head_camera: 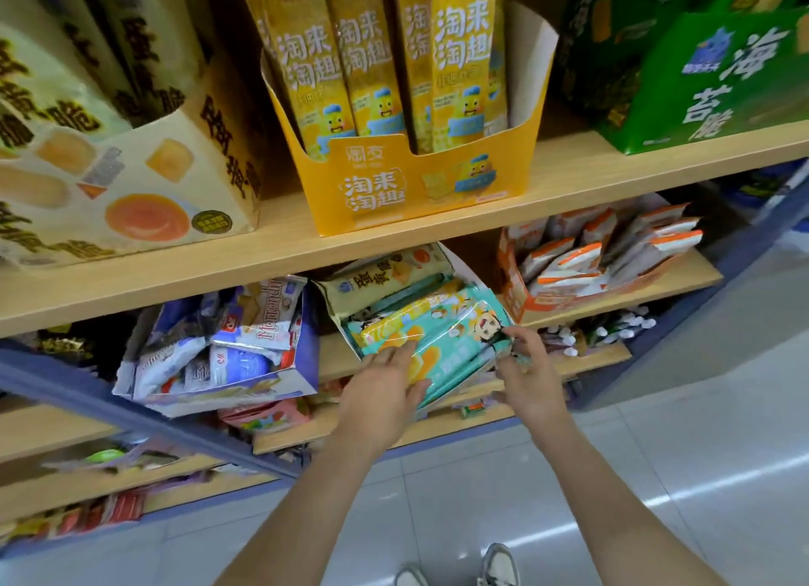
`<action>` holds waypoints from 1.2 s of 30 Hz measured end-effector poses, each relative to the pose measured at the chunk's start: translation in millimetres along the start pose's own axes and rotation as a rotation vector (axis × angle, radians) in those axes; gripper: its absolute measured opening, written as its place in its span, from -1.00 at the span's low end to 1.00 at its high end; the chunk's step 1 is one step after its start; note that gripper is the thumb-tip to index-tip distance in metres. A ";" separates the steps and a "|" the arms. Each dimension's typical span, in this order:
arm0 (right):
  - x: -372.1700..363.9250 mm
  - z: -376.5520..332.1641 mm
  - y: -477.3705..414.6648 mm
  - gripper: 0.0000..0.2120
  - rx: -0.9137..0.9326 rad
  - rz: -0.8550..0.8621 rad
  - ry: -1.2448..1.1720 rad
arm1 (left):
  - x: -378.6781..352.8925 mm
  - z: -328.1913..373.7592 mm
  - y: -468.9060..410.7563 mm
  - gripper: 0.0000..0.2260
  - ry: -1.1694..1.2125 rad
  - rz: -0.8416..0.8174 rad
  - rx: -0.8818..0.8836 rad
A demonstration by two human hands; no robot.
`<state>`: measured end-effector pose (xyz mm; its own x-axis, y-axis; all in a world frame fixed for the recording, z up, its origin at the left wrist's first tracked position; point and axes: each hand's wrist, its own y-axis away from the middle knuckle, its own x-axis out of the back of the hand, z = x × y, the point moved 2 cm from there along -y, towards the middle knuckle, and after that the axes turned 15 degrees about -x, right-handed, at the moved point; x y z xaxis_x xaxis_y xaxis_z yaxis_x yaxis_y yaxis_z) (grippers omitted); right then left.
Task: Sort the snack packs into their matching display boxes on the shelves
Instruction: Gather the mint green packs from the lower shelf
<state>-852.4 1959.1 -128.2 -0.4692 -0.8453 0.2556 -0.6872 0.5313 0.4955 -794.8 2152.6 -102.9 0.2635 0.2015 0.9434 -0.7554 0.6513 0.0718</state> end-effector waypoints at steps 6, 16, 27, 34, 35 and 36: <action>-38.8 12.2 34.6 -0.16 -0.329 -0.280 -0.560 | 10.0 -6.7 -5.7 -0.57 0.071 0.165 0.036; -49.6 9.5 49.1 -0.22 -0.311 -0.348 -0.577 | 50.4 -57.3 -61.6 -0.69 -0.239 -0.055 0.370; -63.0 5.7 44.6 -0.17 -0.229 -0.315 -0.508 | 62.0 -67.6 -54.3 -0.53 -0.061 0.183 0.251; -60.7 4.7 43.7 -0.21 0.059 -0.099 0.021 | 51.1 -45.0 -24.6 -0.61 0.052 0.435 0.094; -60.6 3.9 43.2 -0.25 0.058 -0.089 0.012 | 51.0 -41.3 -19.3 -0.62 0.085 0.505 0.063; -61.1 4.3 41.3 -0.29 0.037 -0.098 -0.049 | 52.2 -36.4 -13.0 -0.63 0.114 0.568 0.038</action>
<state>-854.5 2032.9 -127.0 -0.4244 -0.8902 0.1658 -0.7508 0.4483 0.4852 -749.4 2181.3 -66.4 -0.1278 0.5904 0.7969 -0.8177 0.3921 -0.4216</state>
